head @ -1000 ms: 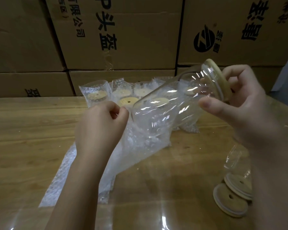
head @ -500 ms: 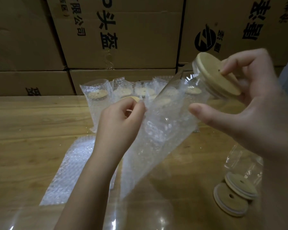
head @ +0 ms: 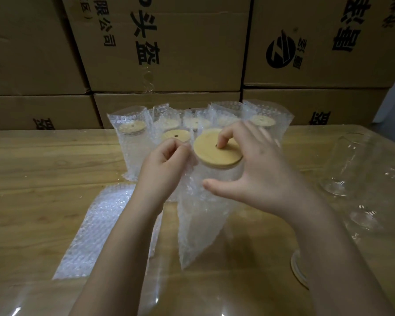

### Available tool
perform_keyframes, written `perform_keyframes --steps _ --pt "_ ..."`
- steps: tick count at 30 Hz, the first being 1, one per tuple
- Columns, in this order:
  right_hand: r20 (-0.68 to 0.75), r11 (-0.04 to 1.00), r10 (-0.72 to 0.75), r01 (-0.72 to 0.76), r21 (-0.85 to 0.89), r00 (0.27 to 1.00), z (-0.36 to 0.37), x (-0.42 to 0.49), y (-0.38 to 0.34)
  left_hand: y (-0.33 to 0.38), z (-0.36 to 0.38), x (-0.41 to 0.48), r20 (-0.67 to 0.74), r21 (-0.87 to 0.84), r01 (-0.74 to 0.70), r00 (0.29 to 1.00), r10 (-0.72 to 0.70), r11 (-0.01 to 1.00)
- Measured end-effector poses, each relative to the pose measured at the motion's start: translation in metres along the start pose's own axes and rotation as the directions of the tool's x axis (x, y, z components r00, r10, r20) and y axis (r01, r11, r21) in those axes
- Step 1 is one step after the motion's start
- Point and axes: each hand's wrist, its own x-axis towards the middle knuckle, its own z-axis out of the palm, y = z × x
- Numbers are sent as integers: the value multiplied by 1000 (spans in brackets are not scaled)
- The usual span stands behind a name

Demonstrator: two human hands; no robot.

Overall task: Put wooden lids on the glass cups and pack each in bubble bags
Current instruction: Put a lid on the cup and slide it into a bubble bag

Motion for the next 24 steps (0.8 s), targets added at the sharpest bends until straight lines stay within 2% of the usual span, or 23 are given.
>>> perform_keyframes --steps 5,9,11,14,16,18,21,24 --pt "153 999 -18 23 -31 988 22 5 6 -7 -7 5 -17 52 44 999 -43 998" --pt "200 999 2 9 -53 980 37 7 8 -10 -11 6 -18 113 41 999 -39 993" --pt "206 998 15 -3 -58 978 41 8 7 -10 -13 5 -24 213 4 1000 1 977" --pt "224 997 28 -12 -71 974 42 8 6 -8 -17 3 -14 452 -111 991 132 885" --pt "257 999 49 -43 -31 965 38 8 5 -2 -25 0 69 559 -263 960 272 787" --pt "283 997 73 -80 11 956 32 8 5 7 -35 -4 249 578 -416 909 334 702" --pt "278 993 98 -112 36 956 22 8 7 19 -44 -12 488 521 -449 854 178 726" --pt "206 990 92 -111 85 974 19 8 14 23 -44 -17 514 603 -412 856 62 683"
